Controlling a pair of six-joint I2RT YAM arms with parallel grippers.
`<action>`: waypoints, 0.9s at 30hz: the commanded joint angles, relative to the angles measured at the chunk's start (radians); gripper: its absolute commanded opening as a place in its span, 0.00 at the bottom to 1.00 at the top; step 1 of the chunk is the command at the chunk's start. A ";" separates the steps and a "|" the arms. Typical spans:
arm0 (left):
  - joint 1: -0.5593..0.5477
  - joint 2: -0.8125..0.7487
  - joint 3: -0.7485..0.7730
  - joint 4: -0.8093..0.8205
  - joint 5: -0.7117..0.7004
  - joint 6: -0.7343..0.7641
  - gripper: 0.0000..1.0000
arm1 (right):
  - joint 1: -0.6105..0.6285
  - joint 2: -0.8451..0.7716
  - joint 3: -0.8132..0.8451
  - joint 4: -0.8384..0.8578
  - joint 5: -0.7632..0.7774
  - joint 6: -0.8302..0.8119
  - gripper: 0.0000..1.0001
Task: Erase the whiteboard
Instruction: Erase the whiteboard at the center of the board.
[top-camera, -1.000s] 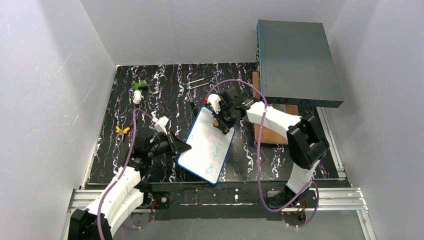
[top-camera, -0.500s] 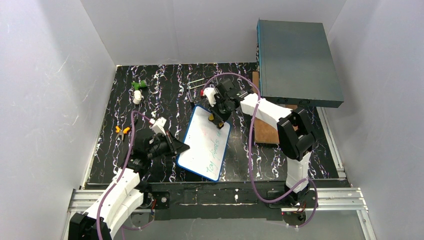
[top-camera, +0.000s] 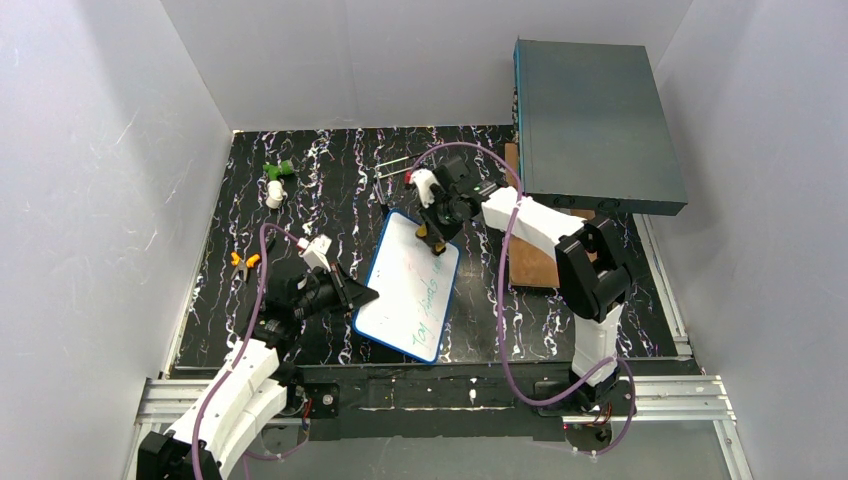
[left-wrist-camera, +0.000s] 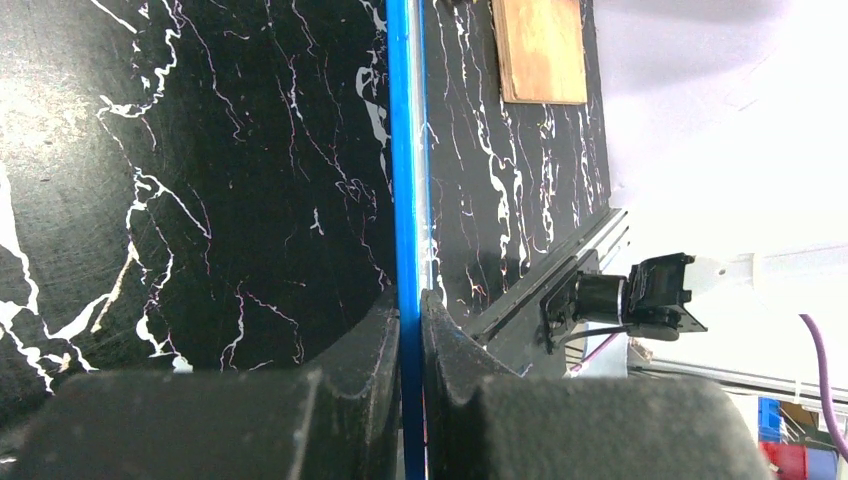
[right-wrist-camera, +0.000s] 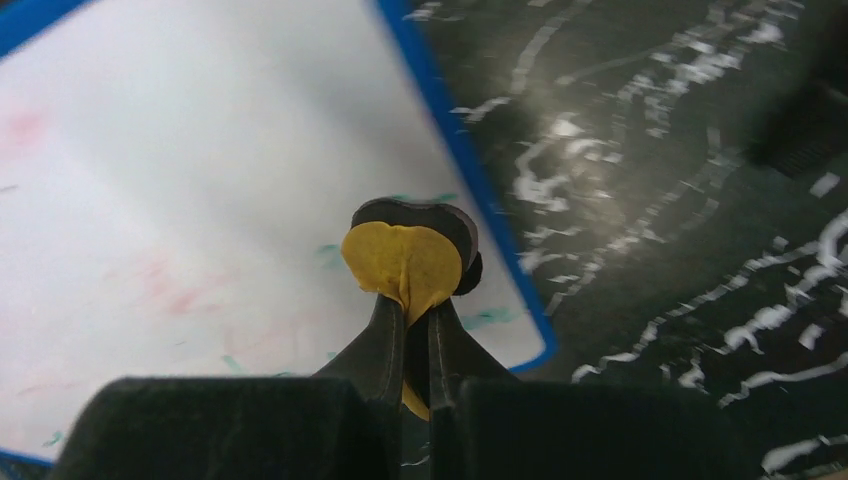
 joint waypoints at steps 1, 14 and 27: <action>-0.005 -0.003 0.015 0.013 0.033 0.054 0.00 | -0.058 0.027 -0.013 0.080 0.121 0.068 0.01; -0.006 0.027 0.019 0.041 0.051 0.054 0.00 | 0.020 0.002 0.006 0.066 -0.048 0.054 0.01; -0.006 0.021 0.011 0.049 0.056 0.048 0.00 | 0.038 -0.003 0.023 0.117 0.115 0.204 0.01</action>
